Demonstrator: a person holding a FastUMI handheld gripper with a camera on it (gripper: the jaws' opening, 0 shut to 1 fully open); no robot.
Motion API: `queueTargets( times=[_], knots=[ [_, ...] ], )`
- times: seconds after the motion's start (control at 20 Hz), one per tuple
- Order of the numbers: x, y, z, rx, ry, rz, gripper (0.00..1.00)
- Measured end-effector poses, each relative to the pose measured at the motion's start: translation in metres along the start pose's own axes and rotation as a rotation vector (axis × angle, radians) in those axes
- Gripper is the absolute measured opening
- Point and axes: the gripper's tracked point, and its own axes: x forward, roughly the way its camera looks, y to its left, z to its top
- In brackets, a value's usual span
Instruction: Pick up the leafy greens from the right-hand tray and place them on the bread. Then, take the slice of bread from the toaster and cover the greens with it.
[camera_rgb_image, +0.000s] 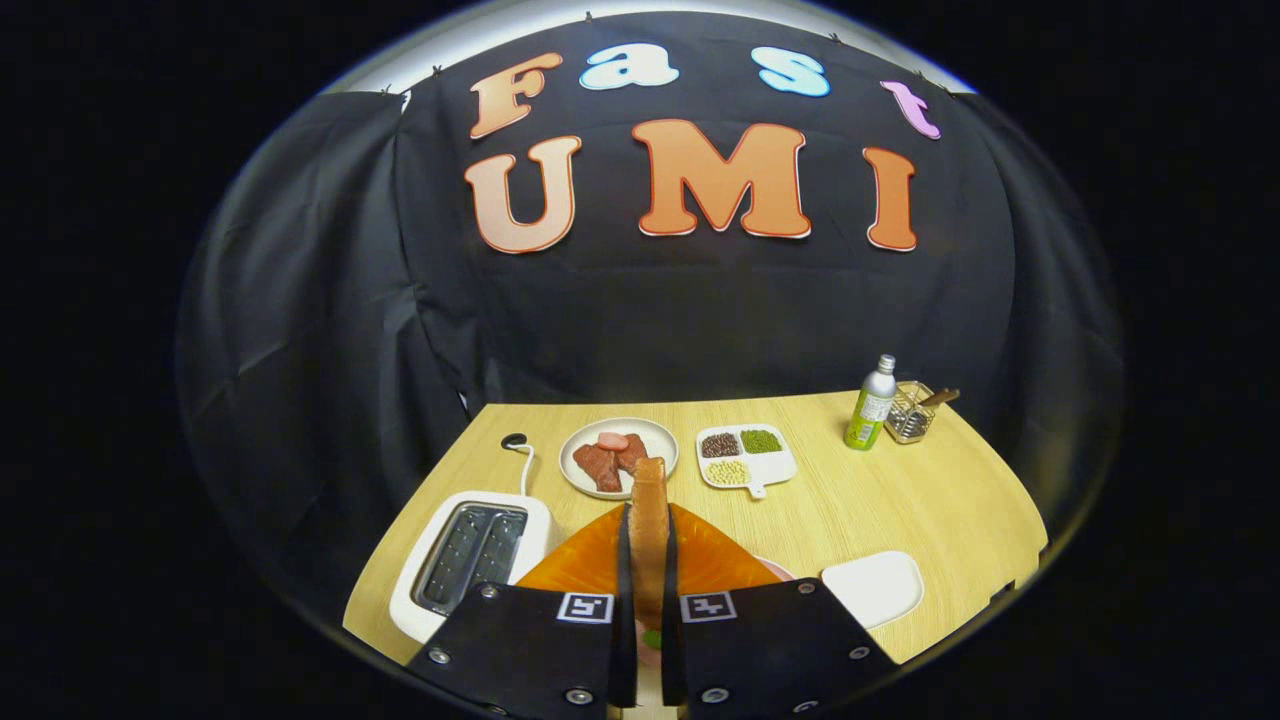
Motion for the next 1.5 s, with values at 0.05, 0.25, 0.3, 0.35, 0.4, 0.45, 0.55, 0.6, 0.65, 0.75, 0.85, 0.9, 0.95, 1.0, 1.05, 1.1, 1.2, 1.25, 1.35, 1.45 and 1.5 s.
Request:
queueTargets(
  times=[0.05,0.25,0.3,0.35,0.4,0.45,0.55,0.6,0.65,0.75,0.85,0.9,0.95,1.0,1.05,1.1,1.2,1.25,1.35,1.45,1.5],
  knots=[
    [0.003,-0.003,-0.006,0.005,0.012,0.004,0.1],
    [0.012,-0.011,-0.029,0.014,0.058,0.04,0.1],
    [0.014,-0.011,-0.035,0.017,0.07,0.056,0.1],
    [0.016,-0.011,-0.042,0.021,0.082,0.07,0.1],
    [0.017,-0.012,-0.047,0.02,0.095,0.083,0.1],
    [0.02,-0.012,-0.053,0.018,0.105,0.096,0.1],
    [0.025,-0.011,-0.066,0.02,0.135,0.125,0.1],
    [0.027,-0.012,-0.072,0.03,0.147,0.144,0.1],
    [0.029,-0.012,-0.08,0.04,0.163,0.158,0.1],
    [0.035,-0.015,-0.098,0.055,0.199,0.185,0.1],
    [0.04,-0.025,-0.111,0.068,0.225,0.193,0.1],
    [0.042,-0.031,-0.112,0.08,0.228,0.192,0.1],
    [0.046,-0.039,-0.113,0.09,0.229,0.184,0.1],
    [0.049,-0.047,-0.115,0.09,0.236,0.17,0.12],
    [0.051,-0.057,-0.119,0.087,0.249,0.155,0.16],
    [0.052,-0.067,-0.124,0.079,0.264,0.138,0.18],
    [0.055,-0.081,-0.13,0.07,0.29,0.117,0.25],
    [0.059,-0.088,-0.134,0.06,0.302,0.104,0.29],
    [0.063,-0.097,-0.144,0.043,0.322,0.09,0.35],
    [0.067,-0.104,-0.151,0.036,0.342,0.084,0.39],
    [0.067,-0.107,-0.154,0.033,0.356,0.079,0.42]
  ],
)
